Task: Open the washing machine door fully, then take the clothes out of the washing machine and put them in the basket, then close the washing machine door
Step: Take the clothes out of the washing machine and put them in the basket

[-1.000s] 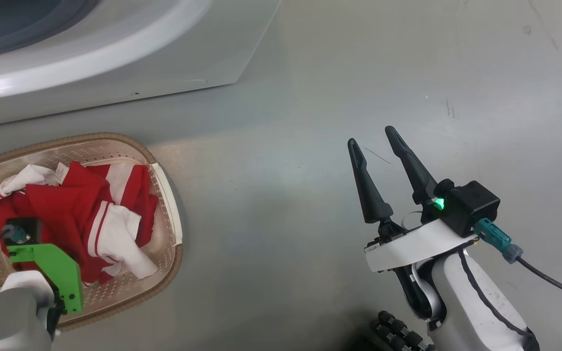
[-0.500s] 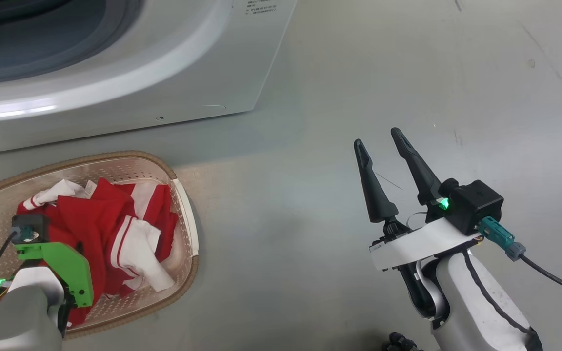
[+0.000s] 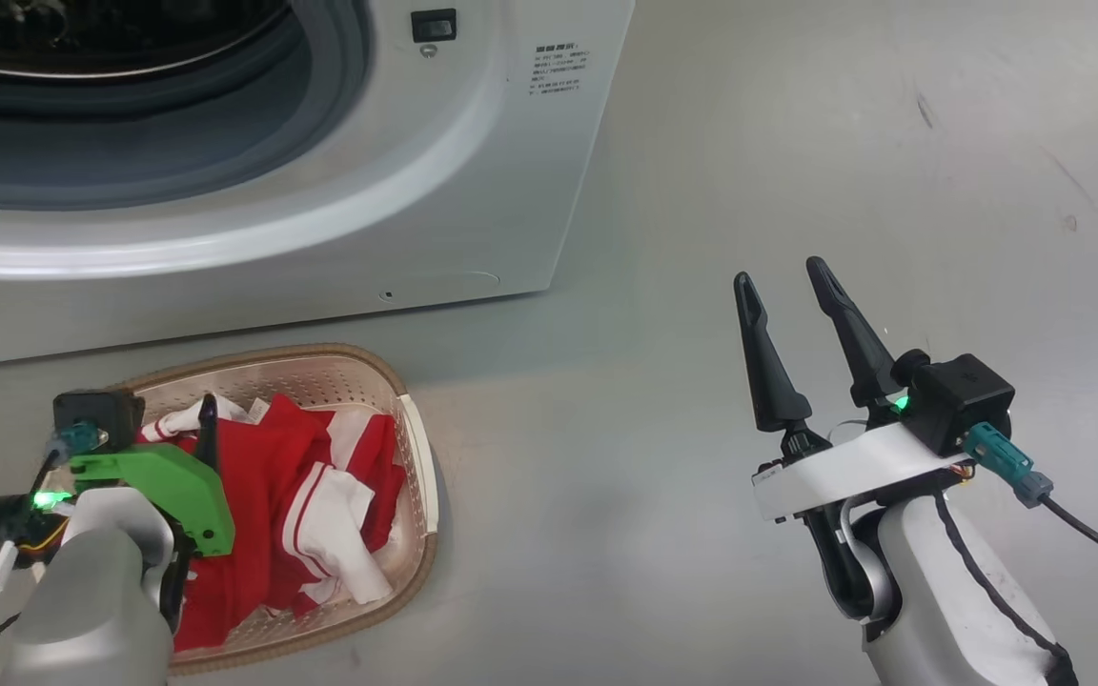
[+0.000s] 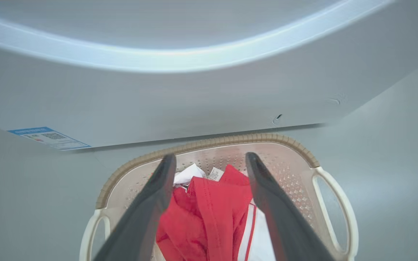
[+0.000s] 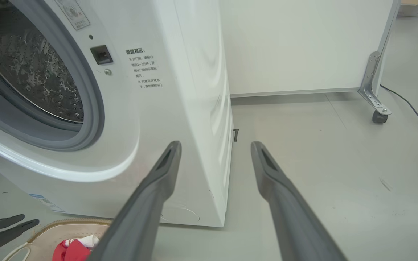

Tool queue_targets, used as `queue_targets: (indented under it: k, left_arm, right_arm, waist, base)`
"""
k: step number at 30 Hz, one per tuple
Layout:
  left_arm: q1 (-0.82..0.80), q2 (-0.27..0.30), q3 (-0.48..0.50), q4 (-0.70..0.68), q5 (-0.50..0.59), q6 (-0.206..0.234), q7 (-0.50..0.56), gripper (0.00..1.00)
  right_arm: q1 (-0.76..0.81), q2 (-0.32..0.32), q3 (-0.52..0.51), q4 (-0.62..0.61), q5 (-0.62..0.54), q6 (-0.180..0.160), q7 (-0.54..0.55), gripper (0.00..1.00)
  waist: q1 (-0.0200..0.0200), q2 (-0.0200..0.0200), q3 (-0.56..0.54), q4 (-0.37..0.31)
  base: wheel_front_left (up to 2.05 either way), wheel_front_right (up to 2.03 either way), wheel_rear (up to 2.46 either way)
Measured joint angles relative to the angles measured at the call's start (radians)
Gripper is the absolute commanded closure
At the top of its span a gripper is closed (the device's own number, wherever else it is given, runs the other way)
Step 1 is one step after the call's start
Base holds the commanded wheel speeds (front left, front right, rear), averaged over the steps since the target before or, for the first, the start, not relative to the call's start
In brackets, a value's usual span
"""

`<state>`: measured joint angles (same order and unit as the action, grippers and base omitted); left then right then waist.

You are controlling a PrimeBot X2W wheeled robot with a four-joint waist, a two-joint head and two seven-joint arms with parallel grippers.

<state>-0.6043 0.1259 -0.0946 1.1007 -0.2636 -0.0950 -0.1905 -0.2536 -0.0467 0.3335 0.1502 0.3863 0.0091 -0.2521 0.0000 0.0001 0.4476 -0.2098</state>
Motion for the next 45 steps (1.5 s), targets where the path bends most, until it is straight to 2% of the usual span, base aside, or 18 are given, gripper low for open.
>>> queue_targets:
  k: [8, 19, 28, 45]
  left_arm:
    - [0.001, -0.053, -0.021, -0.062, -0.009, -0.021, -0.052, 0.00]
    - [0.077, -0.072, -0.037, -0.189, -0.027, -0.025, -0.062, 0.00]
    - [0.162, -0.076, -0.009, -0.430, -0.036, -0.026, -0.062, 0.00]
    - [0.405, -0.079, 0.001, -0.700, -0.044, -0.026, -0.062, 0.00]
  right_arm:
    - [0.043, -0.009, -0.052, 0.010, 0.000, 0.007, 0.000, 0.00]
    - [0.108, -0.017, -0.102, 0.012, 0.000, 0.010, 0.000, 0.00]
    - [0.166, -0.019, -0.128, 0.002, 0.000, 0.011, 0.000, 0.00]
    - [0.257, -0.020, -0.155, -0.042, -0.001, 0.021, 0.000, 0.00]
  waist:
    - [0.0000, 0.0000, -0.086, 0.046]
    - [0.0000, 0.0000, -0.202, 0.118]
    - [0.0000, 0.0000, -0.288, 0.172]
    - [0.0000, 0.0000, -0.383, 0.226]
  base:
    - [0.00, 0.00, 0.00]
    - [0.00, 0.00, 0.00]
    - [0.00, 0.00, 0.00]
    - [0.00, 0.00, 0.00]
